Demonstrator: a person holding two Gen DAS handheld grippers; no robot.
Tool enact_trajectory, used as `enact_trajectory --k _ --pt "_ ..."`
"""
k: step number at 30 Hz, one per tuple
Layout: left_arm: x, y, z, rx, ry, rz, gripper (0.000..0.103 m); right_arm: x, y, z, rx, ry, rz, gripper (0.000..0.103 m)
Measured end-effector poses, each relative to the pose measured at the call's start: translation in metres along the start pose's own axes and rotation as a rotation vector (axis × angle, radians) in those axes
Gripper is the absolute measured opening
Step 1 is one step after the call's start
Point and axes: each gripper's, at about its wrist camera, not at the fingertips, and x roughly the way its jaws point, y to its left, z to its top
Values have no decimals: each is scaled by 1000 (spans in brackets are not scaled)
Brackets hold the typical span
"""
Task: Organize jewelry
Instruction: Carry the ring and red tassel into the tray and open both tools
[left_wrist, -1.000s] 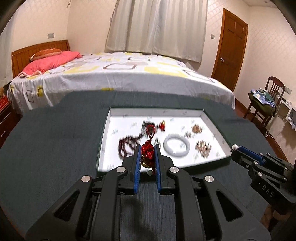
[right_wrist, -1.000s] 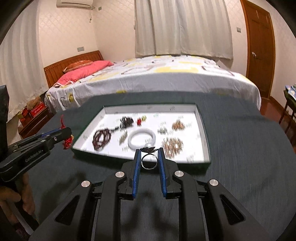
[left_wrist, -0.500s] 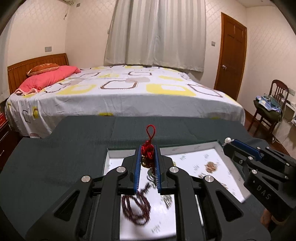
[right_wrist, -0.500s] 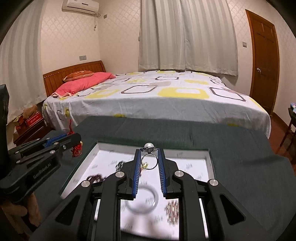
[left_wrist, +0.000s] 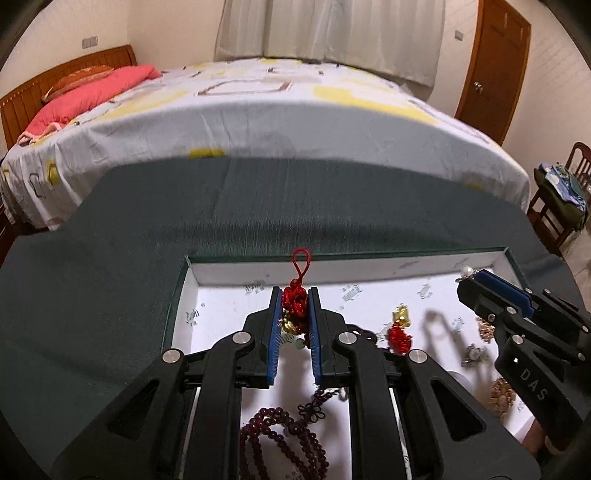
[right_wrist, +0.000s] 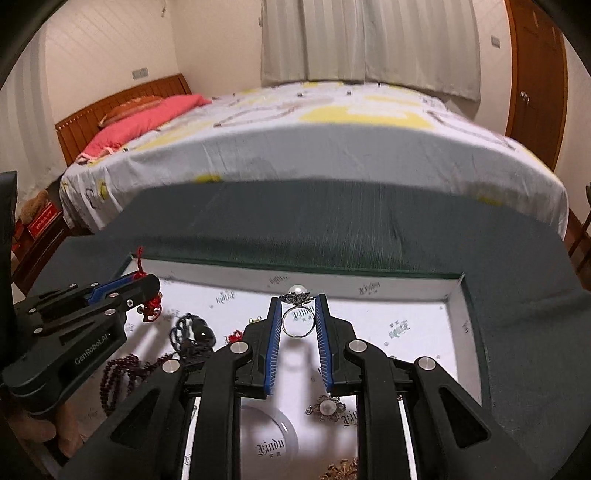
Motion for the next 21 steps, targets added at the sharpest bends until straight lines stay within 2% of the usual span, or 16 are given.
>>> enact_trajectory --k 10,21 --pt "14 1 -1 -4 69 -1 14 18 -4 1 15 93 -8 20" --pt "25 5 -1 -32 132 -20 15 25 -6 3 15 131 -3 20"
